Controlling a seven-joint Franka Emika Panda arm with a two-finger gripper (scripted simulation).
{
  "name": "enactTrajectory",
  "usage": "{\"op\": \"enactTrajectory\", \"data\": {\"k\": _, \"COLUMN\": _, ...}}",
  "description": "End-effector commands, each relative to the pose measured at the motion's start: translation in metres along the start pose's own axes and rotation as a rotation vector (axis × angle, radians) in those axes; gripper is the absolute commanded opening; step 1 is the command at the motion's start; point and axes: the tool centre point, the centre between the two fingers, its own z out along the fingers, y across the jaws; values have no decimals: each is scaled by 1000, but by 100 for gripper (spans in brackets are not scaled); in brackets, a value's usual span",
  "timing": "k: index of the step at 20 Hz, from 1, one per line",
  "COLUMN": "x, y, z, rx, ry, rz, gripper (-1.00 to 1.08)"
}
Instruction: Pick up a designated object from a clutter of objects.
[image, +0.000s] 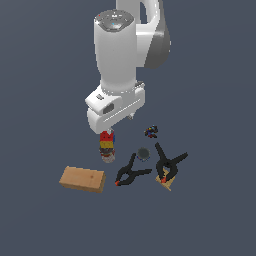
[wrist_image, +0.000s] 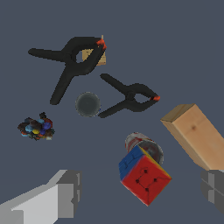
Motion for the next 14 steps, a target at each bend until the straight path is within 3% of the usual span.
{"op": "enactTrajectory", "data": {"k": 1, "x": -3, "y": 3, "z": 5, "rx": 1, "ry": 0, "rz": -56, "gripper": 100}}
{"op": "enactTrajectory", "data": {"k": 14, "x": -22, "y": 15, "z": 32, "rx": 6, "ry": 2, "rz": -339, "gripper": 100}}
